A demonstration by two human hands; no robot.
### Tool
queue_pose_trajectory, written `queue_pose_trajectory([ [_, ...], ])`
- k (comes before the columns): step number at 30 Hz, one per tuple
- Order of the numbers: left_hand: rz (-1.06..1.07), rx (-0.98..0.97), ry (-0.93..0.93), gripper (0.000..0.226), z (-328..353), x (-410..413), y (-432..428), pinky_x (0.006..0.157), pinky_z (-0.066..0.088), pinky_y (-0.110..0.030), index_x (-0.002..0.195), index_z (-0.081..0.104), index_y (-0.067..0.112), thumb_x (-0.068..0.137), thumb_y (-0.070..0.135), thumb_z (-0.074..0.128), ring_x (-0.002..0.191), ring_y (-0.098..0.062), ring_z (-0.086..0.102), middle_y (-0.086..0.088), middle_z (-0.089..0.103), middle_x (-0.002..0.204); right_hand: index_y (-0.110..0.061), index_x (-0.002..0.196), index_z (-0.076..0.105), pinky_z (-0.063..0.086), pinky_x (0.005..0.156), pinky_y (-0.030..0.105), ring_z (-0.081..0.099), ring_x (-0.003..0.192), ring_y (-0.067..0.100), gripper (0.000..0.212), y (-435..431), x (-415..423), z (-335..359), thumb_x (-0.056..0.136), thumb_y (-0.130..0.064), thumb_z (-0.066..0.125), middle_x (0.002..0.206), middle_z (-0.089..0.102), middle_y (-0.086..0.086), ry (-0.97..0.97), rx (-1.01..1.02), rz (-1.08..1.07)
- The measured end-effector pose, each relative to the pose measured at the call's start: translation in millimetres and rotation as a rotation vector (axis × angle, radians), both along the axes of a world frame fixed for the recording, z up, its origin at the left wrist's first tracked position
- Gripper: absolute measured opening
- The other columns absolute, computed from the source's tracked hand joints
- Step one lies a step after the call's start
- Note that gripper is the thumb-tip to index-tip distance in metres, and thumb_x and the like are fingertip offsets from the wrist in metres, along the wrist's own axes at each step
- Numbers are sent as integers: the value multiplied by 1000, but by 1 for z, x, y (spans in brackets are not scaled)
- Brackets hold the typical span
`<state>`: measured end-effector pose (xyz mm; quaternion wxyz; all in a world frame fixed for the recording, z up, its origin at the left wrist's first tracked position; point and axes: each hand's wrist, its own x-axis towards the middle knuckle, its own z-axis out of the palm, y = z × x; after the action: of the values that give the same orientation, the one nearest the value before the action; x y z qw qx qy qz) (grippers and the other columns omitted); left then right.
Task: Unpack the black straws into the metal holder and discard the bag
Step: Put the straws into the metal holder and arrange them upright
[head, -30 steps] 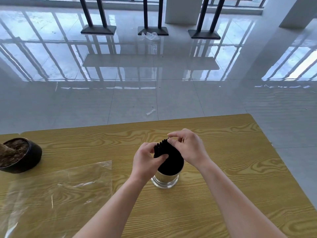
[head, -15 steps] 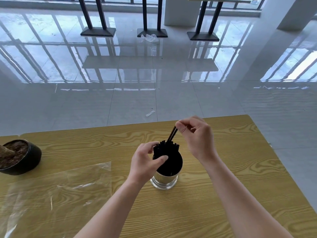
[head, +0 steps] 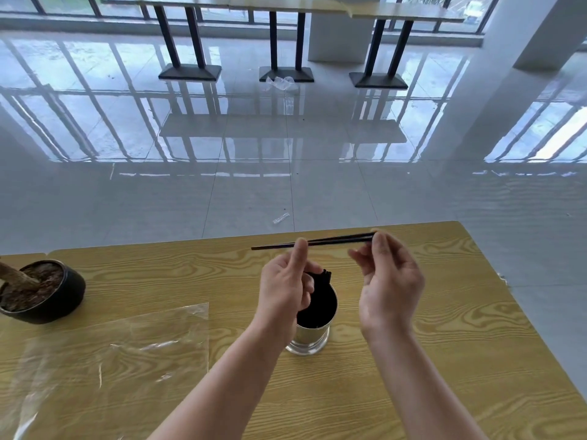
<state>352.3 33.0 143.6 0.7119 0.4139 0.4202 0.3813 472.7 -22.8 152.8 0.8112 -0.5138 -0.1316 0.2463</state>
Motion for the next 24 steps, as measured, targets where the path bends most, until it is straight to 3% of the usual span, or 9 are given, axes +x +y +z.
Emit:
queue_pose_trajectory([
  [3, 68, -249, -187, 33, 3, 4, 9, 42, 27, -23, 84, 72, 10, 86, 43, 68, 51, -13, 42, -4, 57, 67, -15, 88, 75, 61, 71, 29, 73, 69, 16, 12, -12, -16, -16, 95, -14, 65, 73, 74, 2, 112, -32, 11],
  [5, 103, -252, -204, 27, 2, 3, 10, 42, 29, -22, 92, 72, 8, 90, 35, 68, 51, -11, 43, 0, 55, 64, -11, 90, 74, 61, 70, 28, 73, 70, 18, 11, -20, -22, -29, 95, -13, 64, 75, 74, 5, 197, -68, 52],
  [7, 130, -118, -91, 24, -1, -2, 12, 42, 32, -22, 88, 70, 9, 95, 31, 64, 48, -11, 42, 1, 52, 57, -9, 95, 73, 60, 75, 29, 72, 77, 19, 10, -28, -26, -42, 96, -14, 64, 80, 74, 4, 214, -144, 129],
  [11, 36, 295, 239, 19, -8, -14, 14, 47, 38, -23, 90, 69, 12, 96, 28, 61, 47, -10, 46, 8, 54, 51, -24, 104, 71, 59, 82, 33, 69, 97, 18, 11, -33, -12, -48, 93, -25, 68, 98, 74, -6, -166, -418, 167],
  [16, -107, 514, 465, 11, -14, -10, 10, 56, 41, -14, 86, 67, 22, 94, 29, 65, 54, 2, 57, 16, 62, 59, -30, 111, 72, 60, 83, 40, 67, 93, 10, 18, -14, 1, -20, 94, -28, 67, 101, 73, -10, -500, -392, 282],
  [21, -227, 685, 644, 14, -19, -7, 12, 72, 50, -33, 101, 69, 20, 97, 29, 59, 85, -11, 62, 6, 67, 92, -28, 125, 68, 56, 80, 26, 63, 87, 6, 36, 3, 6, 3, 91, -41, 66, 102, 66, -13, -839, -445, 556],
  [24, -288, 735, 749, 17, -17, -6, 12, 78, 54, -42, 108, 65, 26, 99, 34, 53, 92, -16, 63, 7, 65, 102, -23, 113, 73, 51, 74, 21, 61, 80, 9, 26, 12, 3, 12, 91, -37, 70, 97, 63, -13, -1014, -439, 590],
])
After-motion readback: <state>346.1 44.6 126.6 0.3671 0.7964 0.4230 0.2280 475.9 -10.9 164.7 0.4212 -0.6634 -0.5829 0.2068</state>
